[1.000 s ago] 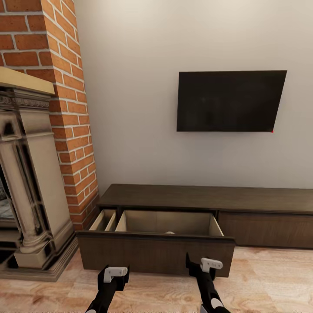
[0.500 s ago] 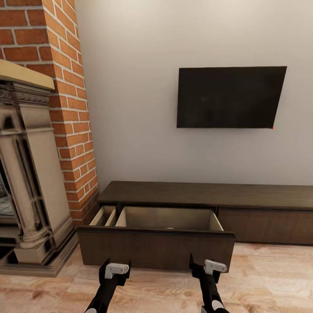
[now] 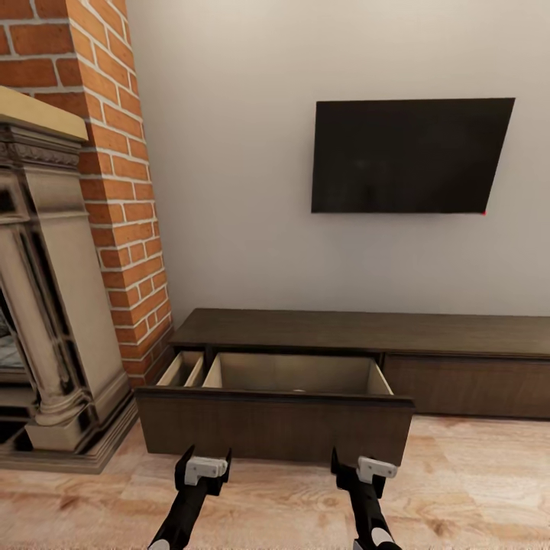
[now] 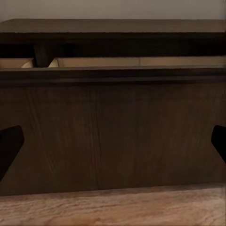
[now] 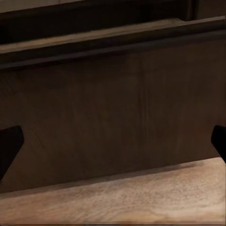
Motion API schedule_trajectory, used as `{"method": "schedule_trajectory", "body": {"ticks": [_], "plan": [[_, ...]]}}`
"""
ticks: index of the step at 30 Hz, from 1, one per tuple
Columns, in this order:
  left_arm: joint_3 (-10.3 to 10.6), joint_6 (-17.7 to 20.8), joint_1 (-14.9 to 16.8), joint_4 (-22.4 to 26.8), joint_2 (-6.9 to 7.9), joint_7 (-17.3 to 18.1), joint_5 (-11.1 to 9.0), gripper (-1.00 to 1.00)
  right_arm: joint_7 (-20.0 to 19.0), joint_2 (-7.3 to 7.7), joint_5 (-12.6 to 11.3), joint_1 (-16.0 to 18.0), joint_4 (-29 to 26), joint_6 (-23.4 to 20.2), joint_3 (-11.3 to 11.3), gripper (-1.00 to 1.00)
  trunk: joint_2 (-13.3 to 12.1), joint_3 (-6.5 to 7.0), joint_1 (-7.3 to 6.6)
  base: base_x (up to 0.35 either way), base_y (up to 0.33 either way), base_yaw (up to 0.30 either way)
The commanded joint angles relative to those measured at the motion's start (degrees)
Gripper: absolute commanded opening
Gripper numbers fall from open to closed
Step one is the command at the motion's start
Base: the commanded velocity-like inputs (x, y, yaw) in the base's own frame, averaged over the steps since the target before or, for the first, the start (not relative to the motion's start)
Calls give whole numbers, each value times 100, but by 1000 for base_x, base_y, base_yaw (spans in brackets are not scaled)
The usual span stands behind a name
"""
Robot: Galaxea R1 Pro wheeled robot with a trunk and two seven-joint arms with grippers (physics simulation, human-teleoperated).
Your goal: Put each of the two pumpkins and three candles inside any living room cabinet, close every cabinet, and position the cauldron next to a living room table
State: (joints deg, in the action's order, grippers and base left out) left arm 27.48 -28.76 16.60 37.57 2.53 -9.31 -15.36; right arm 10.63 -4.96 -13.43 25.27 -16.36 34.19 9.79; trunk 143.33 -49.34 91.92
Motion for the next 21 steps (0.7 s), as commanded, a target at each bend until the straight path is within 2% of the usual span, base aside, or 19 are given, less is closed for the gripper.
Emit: {"method": "schedule_trajectory", "body": {"ticks": [1,11,21], "plan": [[51,-25,5,70,9,-50,-29,100,25,3,-38,4,2,19,62,100,4,-29,1,0,0,0],[71,-25,2,236,10,-46,-23,100,24,4,-14,6,1,35,215,100,18,-251,27,0,0,0],[75,-30,1,255,10,-45,-27,100,19,18,-18,7,1,68,225,100,31,-472,53,0,0,0]]}}
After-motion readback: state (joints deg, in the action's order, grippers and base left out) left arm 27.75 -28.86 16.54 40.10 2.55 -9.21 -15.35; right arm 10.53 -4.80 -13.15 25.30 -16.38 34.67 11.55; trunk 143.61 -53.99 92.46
